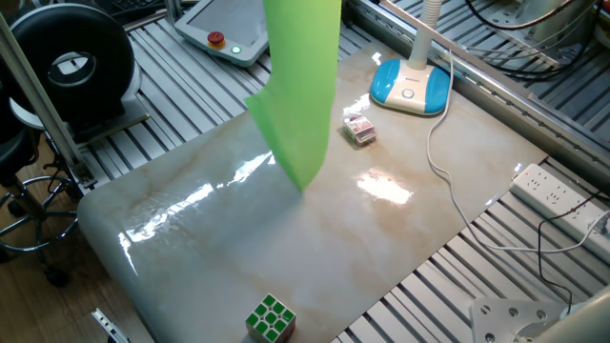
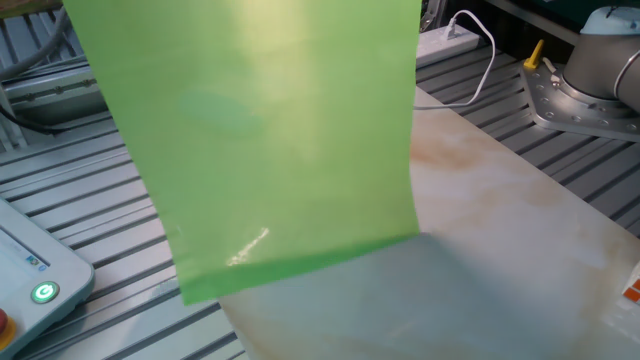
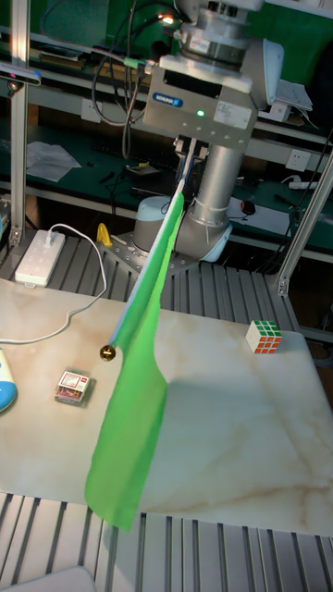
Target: Wave the flag
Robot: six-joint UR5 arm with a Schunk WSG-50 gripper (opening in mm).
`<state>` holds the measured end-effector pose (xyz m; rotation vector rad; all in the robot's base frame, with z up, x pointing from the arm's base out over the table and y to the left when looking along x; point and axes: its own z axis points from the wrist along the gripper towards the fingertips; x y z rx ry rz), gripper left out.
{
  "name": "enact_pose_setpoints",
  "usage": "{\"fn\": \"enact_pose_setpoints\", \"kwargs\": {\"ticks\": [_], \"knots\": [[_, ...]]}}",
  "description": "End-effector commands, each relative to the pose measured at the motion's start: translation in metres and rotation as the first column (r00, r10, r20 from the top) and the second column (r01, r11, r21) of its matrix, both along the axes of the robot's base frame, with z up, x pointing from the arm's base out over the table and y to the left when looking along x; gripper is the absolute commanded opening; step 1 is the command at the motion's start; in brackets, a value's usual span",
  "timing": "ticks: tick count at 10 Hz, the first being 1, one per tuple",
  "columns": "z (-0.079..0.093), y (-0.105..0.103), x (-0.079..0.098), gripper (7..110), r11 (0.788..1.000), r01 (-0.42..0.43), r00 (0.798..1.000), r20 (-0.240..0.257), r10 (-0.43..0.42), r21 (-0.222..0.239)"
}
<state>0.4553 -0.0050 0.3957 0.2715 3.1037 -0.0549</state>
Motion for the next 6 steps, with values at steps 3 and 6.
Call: {"fn": "enact_pose_setpoints", "kwargs": {"ticks": [3, 6], "knots": [[0.014, 0.057, 0.002, 7, 0.996, 0.074, 0.997, -0.027, -0.072, 0.059], [0.023, 0.103, 0.010, 7, 0.981, 0.196, 0.980, -0.031, -0.196, -0.001]]}}
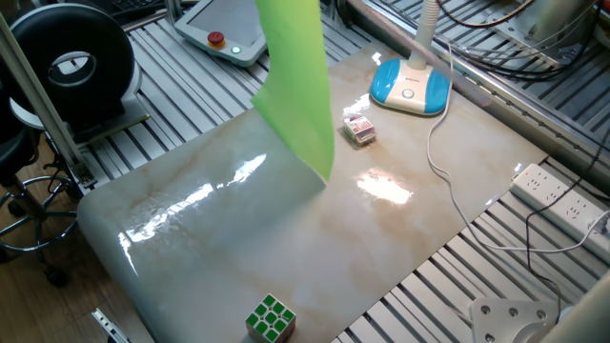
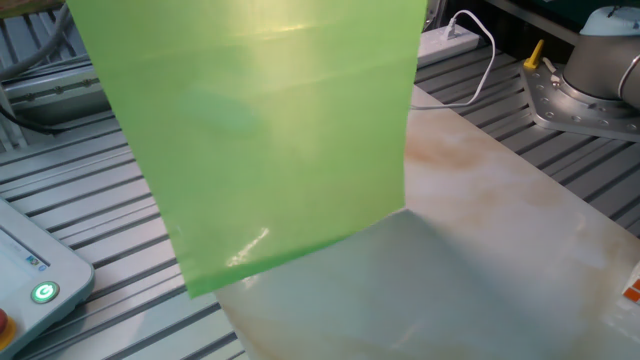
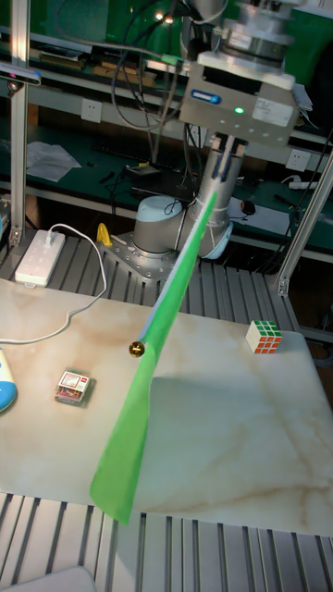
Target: Wave the flag
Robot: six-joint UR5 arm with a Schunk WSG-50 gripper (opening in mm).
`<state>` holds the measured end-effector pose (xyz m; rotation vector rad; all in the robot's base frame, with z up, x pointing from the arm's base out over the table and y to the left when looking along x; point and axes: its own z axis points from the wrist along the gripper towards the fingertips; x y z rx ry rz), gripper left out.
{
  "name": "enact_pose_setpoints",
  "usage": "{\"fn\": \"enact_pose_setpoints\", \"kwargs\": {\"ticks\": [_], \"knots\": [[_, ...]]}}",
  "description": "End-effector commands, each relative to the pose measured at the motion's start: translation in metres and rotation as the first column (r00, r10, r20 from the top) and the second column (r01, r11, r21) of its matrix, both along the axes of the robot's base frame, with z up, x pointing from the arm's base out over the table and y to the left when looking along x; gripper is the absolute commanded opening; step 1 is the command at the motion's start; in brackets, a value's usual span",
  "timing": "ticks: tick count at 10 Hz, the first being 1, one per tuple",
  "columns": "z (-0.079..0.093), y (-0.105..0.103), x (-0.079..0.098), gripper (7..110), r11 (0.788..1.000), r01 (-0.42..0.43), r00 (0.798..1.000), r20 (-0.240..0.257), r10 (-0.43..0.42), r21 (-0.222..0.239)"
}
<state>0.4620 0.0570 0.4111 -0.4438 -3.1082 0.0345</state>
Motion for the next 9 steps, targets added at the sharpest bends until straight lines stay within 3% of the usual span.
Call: {"fn": "enact_pose_setpoints", "kwargs": {"ticks": [1, 3, 5, 7, 9], "knots": [[0.009, 0.051, 0.007, 7, 0.992, 0.124, 0.992, -0.004, -0.124, -0.029], [0.008, 0.047, 0.009, 7, 0.989, 0.140, 0.990, -0.002, -0.141, -0.049], [0.005, 0.026, 0.014, 7, 0.994, 0.084, 0.996, 0.007, -0.083, -0.064], [0.002, -0.015, 0.016, 7, 0.997, -0.030, 0.999, 0.014, 0.031, -0.072], [-0.004, -0.067, 0.017, 7, 0.982, -0.158, 0.986, 0.046, 0.163, -0.099]]}}
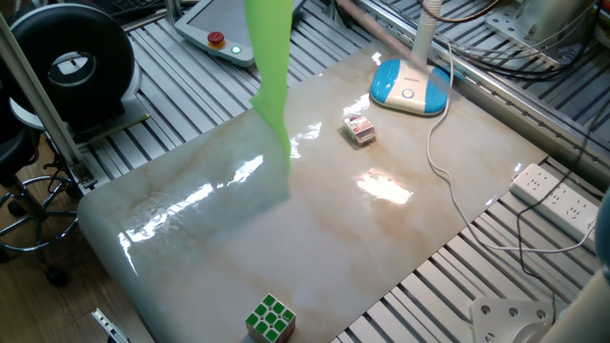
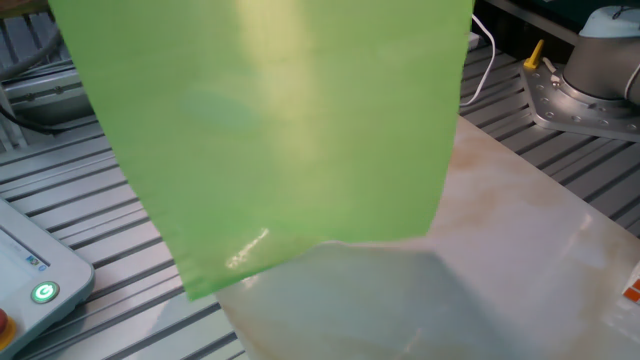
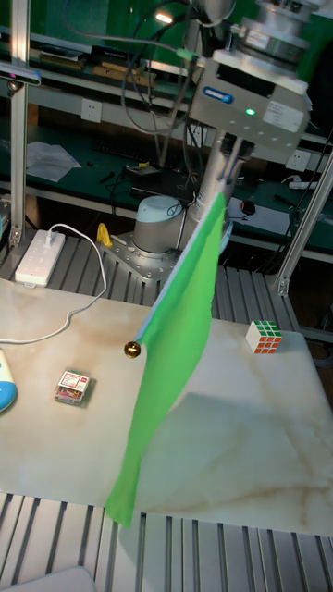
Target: Wave the flag
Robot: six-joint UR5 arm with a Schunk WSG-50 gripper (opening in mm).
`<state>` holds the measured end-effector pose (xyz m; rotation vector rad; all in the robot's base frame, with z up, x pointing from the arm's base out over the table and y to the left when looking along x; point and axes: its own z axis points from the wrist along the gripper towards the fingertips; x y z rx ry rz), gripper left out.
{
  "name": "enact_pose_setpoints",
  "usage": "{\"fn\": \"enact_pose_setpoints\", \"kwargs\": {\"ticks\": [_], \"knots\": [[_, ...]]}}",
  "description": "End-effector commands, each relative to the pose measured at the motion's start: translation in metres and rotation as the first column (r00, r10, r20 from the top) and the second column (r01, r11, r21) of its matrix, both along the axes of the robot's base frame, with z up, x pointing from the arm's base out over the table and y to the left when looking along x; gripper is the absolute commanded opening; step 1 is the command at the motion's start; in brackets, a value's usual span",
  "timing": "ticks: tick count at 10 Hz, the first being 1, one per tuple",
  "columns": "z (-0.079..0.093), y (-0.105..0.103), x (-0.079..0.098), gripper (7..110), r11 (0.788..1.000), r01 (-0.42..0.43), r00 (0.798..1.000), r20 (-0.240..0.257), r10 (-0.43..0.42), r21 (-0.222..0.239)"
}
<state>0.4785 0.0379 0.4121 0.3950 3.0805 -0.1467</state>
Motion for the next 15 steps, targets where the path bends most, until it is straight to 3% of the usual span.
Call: {"fn": "enact_pose_setpoints", "kwargs": {"ticks": [1, 3, 4, 5, 7, 9, 10, 11, 12, 13, 14, 15], "knots": [[-0.011, -0.067, -0.003, 7, 0.982, -0.186, 0.982, 0.036, 0.187, -0.038], [-0.024, -0.096, -0.003, 7, 0.962, -0.260, 0.961, 0.074, 0.267, -0.086], [-0.029, -0.097, -0.004, 7, 0.963, -0.260, 0.961, 0.081, 0.266, -0.075], [-0.029, -0.092, -0.004, 7, 0.966, -0.251, 0.964, 0.077, 0.255, -0.060], [-0.025, -0.059, -0.005, 7, 0.982, -0.186, 0.981, 0.050, 0.185, 0.020], [-0.012, -0.047, 0.014, 7, 0.963, -0.247, 0.968, 0.020, 0.251, -0.104], [-0.013, -0.001, 0.011, 7, 0.991, -0.131, 0.991, 0.009, 0.131, -0.013], [-0.009, 0.044, 0.008, 7, 0.997, 0.026, 1.000, -0.019, -0.024, 0.077], [-0.004, 0.090, 0.010, 7, 0.957, 0.233, 0.972, -0.058, -0.226, 0.174], [-0.003, 0.115, 0.012, 7, 0.904, 0.361, 0.933, -0.099, -0.347, 0.232], [-0.004, 0.116, 0.011, 7, 0.894, 0.381, 0.924, -0.111, -0.365, 0.234], [-0.006, 0.099, 0.009, 7, 0.931, 0.314, 0.949, -0.084, -0.303, 0.188]]}}
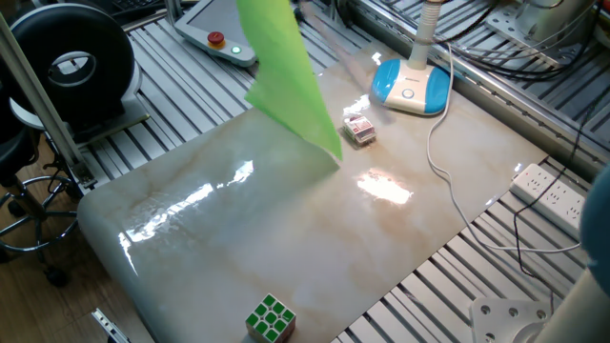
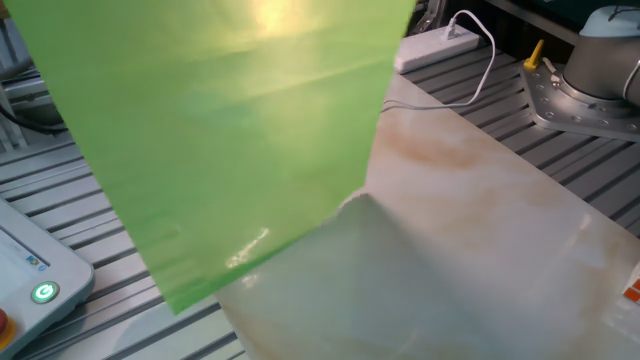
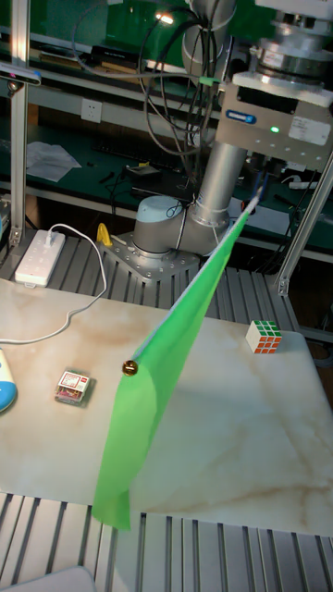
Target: Wave the flag
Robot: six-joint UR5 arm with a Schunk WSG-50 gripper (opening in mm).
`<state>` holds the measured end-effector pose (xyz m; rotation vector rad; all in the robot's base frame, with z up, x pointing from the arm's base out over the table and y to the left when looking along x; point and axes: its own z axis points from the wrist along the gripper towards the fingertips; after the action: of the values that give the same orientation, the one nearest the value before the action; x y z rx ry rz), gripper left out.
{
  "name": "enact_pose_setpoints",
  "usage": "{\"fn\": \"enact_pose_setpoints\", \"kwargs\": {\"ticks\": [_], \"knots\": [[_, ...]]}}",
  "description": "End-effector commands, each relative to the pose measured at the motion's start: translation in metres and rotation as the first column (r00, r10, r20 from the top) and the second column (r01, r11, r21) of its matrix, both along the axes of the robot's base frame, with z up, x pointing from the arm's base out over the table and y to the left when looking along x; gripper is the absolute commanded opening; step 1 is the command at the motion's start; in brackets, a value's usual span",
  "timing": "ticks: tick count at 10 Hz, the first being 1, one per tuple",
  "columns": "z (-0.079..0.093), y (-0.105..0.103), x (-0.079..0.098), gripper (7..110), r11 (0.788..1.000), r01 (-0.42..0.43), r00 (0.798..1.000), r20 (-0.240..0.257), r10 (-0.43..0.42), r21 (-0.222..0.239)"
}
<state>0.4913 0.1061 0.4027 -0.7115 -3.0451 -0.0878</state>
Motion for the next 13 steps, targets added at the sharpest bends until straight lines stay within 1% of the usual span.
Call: {"fn": "enact_pose_setpoints", "kwargs": {"ticks": [1, 2, 3, 4, 5, 6, 7, 8, 9, 10, 11, 12, 13], "knots": [[0.007, -0.048, -0.007, 7, 0.961, -0.128, 0.991, -0.059, 0.117, -0.245], [0.030, -0.115, 0.005, 7, 0.818, -0.301, 0.953, -0.130, 0.273, -0.490], [0.048, -0.144, 0.023, 7, 0.706, -0.369, 0.923, -0.153, 0.352, -0.604], [0.050, -0.150, 0.031, 7, 0.689, -0.376, 0.916, -0.137, 0.377, -0.619], [0.037, -0.133, 0.020, 7, 0.771, -0.343, 0.935, -0.114, 0.337, -0.536], [0.026, -0.112, 0.012, 7, 0.849, -0.303, 0.951, -0.083, 0.298, -0.433], [0.022, -0.101, 0.011, 7, 0.884, -0.287, 0.956, -0.057, 0.287, -0.370], [0.019, -0.090, 0.008, 7, 0.910, -0.264, 0.963, -0.043, 0.265, -0.319], [0.013, -0.067, 0.003, 7, 0.950, -0.213, 0.977, -0.027, 0.213, -0.228], [0.009, -0.027, -0.001, 7, 0.988, -0.139, 0.990, -0.005, 0.139, -0.064], [0.012, 0.015, -0.002, 7, 0.992, -0.058, 0.998, 0.001, 0.059, 0.108], [0.022, 0.054, -0.002, 7, 0.964, 0.018, 1.000, -0.014, -0.015, 0.264], [0.031, 0.079, -0.001, 7, 0.928, 0.078, 0.997, -0.036, -0.070, 0.363]]}}
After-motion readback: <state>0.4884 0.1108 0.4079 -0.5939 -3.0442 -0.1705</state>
